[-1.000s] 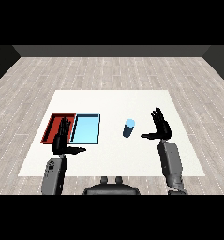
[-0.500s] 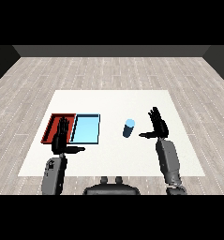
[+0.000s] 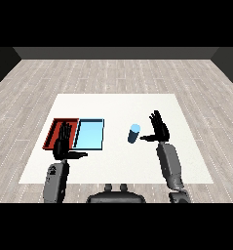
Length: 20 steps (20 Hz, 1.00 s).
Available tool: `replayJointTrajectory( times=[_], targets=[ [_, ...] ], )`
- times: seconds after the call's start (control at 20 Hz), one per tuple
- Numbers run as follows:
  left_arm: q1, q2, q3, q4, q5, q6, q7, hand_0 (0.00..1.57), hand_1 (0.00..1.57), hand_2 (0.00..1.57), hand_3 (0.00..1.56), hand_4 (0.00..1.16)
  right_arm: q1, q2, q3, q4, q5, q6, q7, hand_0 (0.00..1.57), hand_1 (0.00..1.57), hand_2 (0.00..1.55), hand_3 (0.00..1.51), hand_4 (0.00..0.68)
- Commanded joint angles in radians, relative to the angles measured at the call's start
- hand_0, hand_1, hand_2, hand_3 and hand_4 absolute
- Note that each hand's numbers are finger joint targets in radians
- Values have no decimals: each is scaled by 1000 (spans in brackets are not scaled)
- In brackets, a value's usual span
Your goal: Pick the blue can and put it in the blue box
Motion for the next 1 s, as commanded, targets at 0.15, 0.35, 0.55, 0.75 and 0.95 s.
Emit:
replayJointTrajectory(
  times=[0.15,0.35,0.55,0.75,0.95],
  targets=[
    [28,-10,10,-10,0,10,-28,0,0,0,0,0,1,63,24,59,-4,-38,-34,0,0,0,0,0],
    [40,-5,-1,-104,22,10,72,0,0,0,0,0,8,51,15,50,-40,-31,6,0,0,0,0,0],
    [16,-4,7,0,-2,0,-24,0,0,0,0,0,28,76,21,156,-23,-15,-108,0,0,0,0,0],
    [9,-5,7,-21,21,-4,16,0,0,0,0,0,-50,70,10,282,-24,-5,-160,0,0,0,0,0],
    [42,16,25,-63,41,-25,32,0,0,0,0,0,-99,88,5,319,-49,-16,-127,0,0,0,0,0]
  ],
)
